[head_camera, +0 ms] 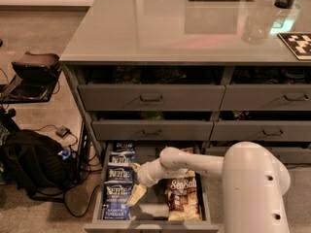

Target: Pick blue chip bag from bottom drawer and place on counter

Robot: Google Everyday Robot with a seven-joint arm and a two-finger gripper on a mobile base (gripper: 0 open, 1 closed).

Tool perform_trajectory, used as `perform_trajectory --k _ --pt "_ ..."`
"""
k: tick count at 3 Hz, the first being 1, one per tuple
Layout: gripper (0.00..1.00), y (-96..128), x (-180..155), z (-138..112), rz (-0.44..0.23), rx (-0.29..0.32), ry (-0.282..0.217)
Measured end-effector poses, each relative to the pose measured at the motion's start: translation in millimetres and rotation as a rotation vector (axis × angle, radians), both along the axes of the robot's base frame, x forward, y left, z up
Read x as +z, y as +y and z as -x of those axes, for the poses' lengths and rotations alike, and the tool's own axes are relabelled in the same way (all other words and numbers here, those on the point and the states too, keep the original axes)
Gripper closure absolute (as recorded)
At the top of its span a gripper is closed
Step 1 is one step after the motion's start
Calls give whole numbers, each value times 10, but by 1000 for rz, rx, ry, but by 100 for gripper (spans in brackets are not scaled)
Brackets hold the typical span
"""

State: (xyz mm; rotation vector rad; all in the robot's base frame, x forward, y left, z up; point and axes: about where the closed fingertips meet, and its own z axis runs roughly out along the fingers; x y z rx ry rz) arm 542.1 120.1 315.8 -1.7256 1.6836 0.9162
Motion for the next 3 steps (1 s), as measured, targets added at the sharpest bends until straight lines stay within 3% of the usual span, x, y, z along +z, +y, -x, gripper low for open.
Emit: perform_trajectory --k 1,3 --pt "0 130 -72 6 1 22 -83" --pt "0 283 -569 -165 -5 20 -142"
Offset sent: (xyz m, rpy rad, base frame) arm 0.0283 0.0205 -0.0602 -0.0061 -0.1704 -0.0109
